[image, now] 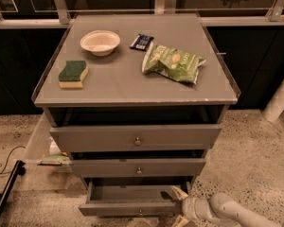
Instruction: Open bottom drawer
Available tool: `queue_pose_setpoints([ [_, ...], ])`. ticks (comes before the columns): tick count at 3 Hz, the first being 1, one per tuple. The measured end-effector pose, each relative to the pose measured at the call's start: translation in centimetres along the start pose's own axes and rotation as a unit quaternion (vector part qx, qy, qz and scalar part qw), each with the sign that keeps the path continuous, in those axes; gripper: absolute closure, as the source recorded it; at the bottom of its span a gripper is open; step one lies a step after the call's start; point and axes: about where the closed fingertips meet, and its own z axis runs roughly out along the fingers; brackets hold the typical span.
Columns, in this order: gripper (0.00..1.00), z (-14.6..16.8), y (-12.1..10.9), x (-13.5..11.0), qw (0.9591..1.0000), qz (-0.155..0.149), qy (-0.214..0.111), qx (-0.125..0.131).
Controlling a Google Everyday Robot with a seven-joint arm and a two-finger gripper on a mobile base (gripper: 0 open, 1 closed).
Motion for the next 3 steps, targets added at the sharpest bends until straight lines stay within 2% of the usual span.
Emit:
queue_pose_setpoints([
  [1, 0.0, 0.1, 0.0, 0.0, 1.0, 0.001, 0.0, -0.001],
  [3, 0.0, 2.1, 1.4, 3.7, 0.9992, 0.034, 0.015, -0.016],
])
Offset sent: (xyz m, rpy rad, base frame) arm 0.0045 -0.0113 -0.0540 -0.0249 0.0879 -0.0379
